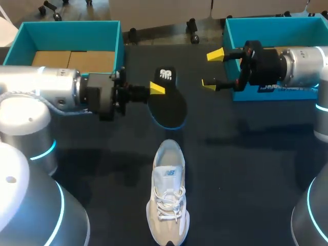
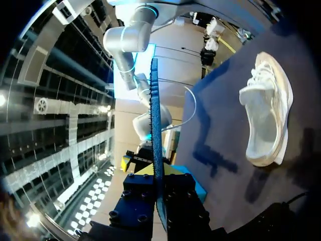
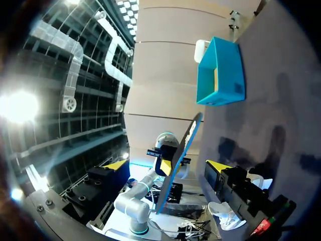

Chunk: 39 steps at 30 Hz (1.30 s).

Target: Take the shoe out of the shoebox, open the shoe tongue, remove and reinsert the insole, then place the shoe into the shoebox

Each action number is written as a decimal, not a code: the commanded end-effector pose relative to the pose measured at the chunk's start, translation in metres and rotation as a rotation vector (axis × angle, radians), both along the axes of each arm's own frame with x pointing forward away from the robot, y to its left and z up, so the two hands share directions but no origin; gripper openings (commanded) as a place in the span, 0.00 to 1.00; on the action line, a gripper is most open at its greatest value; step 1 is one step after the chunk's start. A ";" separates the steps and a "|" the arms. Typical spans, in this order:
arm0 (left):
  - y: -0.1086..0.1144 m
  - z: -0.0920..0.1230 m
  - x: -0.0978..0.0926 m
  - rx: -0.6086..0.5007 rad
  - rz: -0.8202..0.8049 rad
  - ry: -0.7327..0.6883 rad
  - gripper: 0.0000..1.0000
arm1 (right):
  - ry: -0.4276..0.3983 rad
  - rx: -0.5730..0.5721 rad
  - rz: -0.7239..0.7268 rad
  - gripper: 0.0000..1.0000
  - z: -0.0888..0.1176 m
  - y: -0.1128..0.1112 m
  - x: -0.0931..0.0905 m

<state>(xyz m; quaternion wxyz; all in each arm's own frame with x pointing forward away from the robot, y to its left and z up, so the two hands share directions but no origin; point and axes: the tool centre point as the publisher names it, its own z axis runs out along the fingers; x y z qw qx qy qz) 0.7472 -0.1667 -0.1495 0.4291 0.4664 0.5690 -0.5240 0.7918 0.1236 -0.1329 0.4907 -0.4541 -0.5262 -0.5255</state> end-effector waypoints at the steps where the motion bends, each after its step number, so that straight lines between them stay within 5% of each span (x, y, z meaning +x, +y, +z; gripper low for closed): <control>1: 0.032 0.016 -0.010 0.068 0.028 0.146 0.00 | 0.000 -0.001 -0.002 1.00 0.000 0.001 0.000; 9: 0.043 0.015 -0.014 0.110 0.018 0.588 0.00 | 0.000 -0.001 -0.002 1.00 0.000 0.001 0.000; 23: 0.043 0.015 -0.014 0.110 0.018 0.588 0.00 | 0.000 -0.001 -0.002 1.00 0.000 0.001 0.000; 39: 0.048 0.018 -0.012 0.352 0.132 1.417 0.00 | 0.000 -0.001 -0.002 1.00 0.000 0.001 0.000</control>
